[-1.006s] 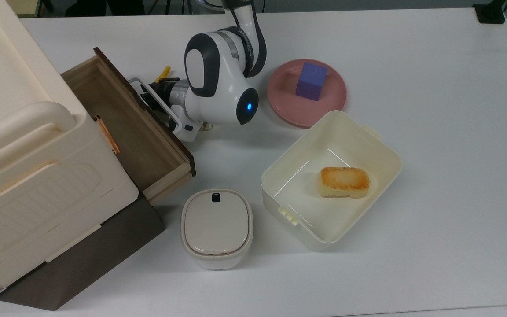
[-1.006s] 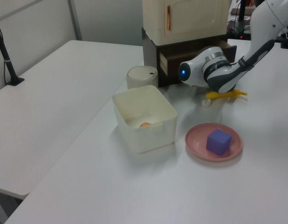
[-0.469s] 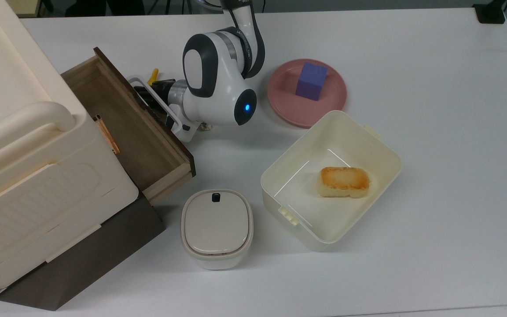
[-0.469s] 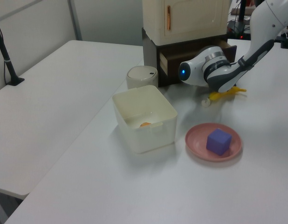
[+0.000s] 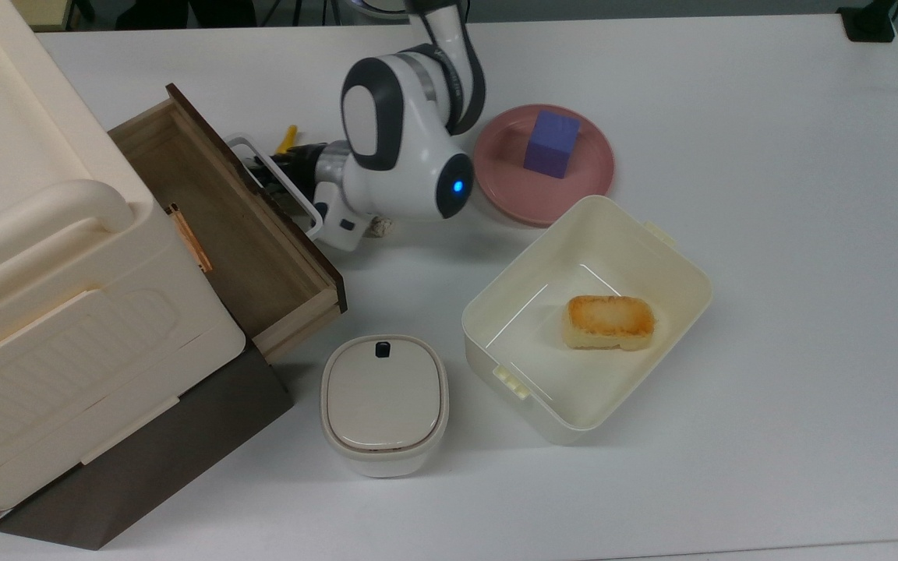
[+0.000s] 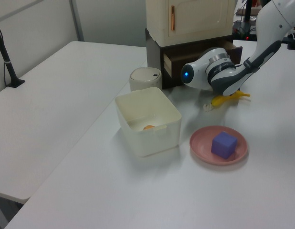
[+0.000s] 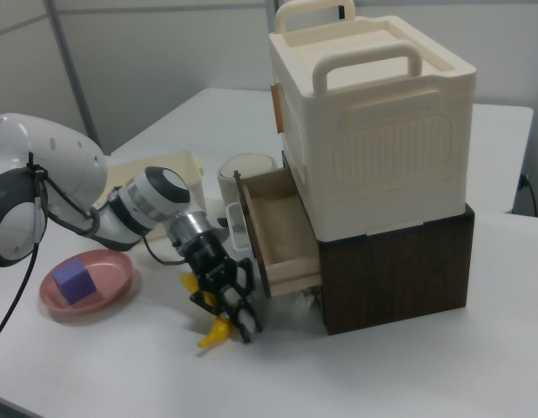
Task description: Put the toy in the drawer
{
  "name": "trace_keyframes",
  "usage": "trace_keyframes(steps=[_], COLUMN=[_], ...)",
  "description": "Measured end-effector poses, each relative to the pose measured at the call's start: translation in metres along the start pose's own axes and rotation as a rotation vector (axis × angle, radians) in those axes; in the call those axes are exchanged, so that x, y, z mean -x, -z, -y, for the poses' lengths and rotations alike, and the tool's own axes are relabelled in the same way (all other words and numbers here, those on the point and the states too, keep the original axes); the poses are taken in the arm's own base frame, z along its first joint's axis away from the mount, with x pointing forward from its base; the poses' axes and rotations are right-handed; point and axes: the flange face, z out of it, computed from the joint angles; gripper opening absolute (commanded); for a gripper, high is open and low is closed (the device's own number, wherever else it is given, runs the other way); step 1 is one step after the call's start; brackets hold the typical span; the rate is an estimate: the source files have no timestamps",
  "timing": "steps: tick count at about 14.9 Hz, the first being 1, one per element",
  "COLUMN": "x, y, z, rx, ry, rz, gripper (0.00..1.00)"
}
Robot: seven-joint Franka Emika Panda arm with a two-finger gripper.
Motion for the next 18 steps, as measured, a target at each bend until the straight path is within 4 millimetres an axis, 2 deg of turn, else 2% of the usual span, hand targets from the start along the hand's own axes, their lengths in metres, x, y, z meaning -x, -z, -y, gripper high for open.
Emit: trace_keyframes(steps=[6, 10, 14, 18], x=[-0.01, -0.006, 0.003, 0.043], y=[0.053, 0.075, 0.1, 0.138], z=[0.049, 0.061, 0.054, 0.017], rx=[0.019, -0.021, -0.095, -0.189], ry=[-0.005, -0.094, -0.21, -0.337], rz=[-0.02, -0.053, -0.154, -0.267], gripper=[0.0, 0.0, 0.0, 0.0])
